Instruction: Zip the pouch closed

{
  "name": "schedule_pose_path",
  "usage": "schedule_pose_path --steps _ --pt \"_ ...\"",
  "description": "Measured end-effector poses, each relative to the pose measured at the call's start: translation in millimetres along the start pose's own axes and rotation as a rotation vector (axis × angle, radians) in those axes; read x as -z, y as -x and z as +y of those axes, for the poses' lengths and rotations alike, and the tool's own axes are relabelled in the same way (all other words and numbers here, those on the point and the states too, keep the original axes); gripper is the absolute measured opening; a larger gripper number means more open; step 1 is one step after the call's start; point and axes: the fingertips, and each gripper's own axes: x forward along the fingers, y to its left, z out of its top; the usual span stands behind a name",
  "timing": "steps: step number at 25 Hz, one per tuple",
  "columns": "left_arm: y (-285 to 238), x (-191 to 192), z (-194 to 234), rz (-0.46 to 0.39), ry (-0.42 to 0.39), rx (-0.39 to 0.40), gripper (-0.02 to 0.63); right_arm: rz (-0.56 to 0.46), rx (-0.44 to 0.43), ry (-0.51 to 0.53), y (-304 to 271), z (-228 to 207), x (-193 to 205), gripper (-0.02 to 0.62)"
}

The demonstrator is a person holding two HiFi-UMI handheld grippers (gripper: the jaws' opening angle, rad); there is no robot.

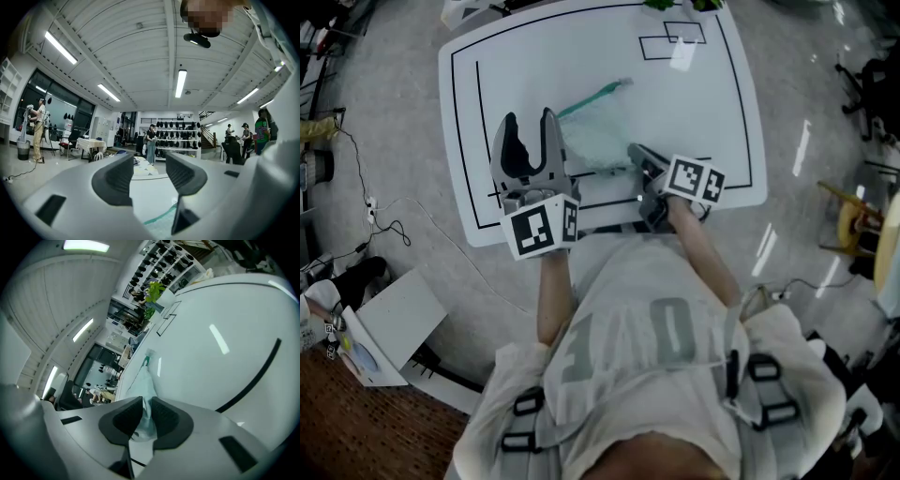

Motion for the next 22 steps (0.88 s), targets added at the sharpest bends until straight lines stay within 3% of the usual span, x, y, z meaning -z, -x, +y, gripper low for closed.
schedule_pose_path --steps 5,10,13,16,18,20,22 --pt "2 -3 3 -0.011 0.001 -0.001 0.196 -0.105 0.052 0.131 15 10 -28 0.046" --pt "4 -10 6 -0.032 0.006 -0.005 0.196 -0.254 0.122 0.416 40 47 -73 0.023" --pt "5 -14 7 -0.044 0.008 -0.01 0.196 -0.317 0.173 0.678 52 78 -90 0.017" --pt "8 -14 11 -0.047 0.02 -0.021 0.196 -0.323 0.286 1.077 55 112 -90 0.017" --pt "13 -13 16 -0.047 0.034 -0.033 0.196 -0.288 0.323 1.285 48 130 -75 0.017" --pt "18 -11 22 -0.044 0.048 -0.05 0.196 -0.229 0.321 1.404 33 133 -53 0.017" --pt "23 -10 28 -0.042 0.056 -0.072 0.196 -0.162 0.284 1.432 16 129 -28 0.018"
